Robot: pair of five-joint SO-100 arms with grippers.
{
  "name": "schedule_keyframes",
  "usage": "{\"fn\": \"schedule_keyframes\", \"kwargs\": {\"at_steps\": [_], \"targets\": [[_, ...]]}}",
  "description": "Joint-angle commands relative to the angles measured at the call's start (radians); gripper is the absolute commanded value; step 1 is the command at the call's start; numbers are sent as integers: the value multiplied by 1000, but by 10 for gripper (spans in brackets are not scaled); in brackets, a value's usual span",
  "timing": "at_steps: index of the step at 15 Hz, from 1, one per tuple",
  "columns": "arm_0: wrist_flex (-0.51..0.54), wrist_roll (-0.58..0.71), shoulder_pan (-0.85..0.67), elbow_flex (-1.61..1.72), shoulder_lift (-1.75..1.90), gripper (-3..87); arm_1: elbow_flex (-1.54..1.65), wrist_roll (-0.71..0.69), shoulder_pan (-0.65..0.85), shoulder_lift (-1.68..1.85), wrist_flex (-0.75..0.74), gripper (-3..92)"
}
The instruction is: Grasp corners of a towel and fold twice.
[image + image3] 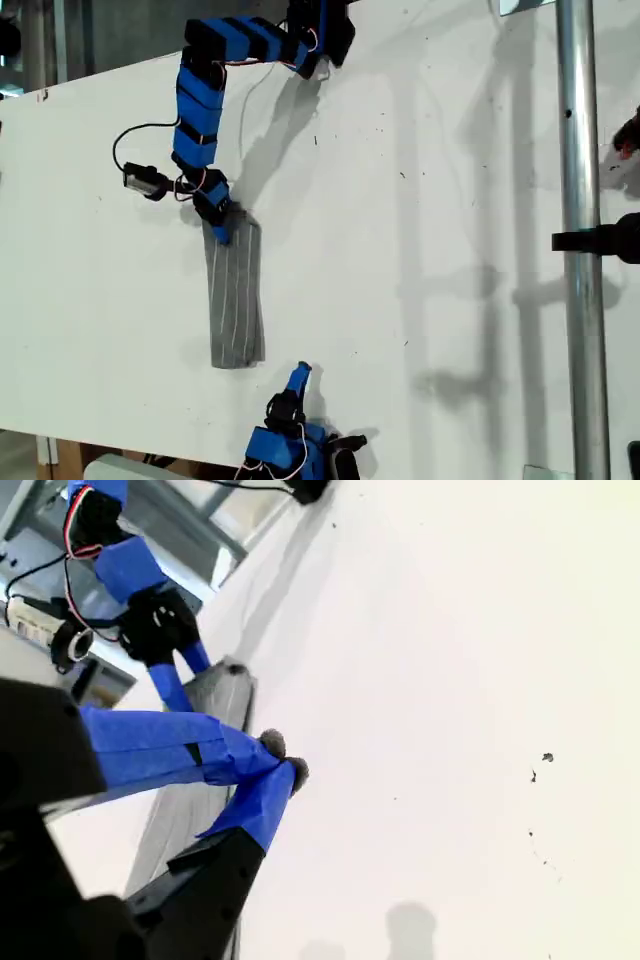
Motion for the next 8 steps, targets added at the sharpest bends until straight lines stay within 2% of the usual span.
{"fn": "schedule_keyframes", "kwargs": {"at_steps": [1,2,5,8], "targets": [[5,-15,12,-17,6,-28,-98,-121,-67,6,-14,99],[11,-17,12,-21,6,-28,-120,-153,-78,21,78,-2],[23,-26,21,-20,6,-28,86,-153,-44,259,422,-2],[12,-14,25,-6,6,-27,394,-35,-87,739,724,-2]]}}
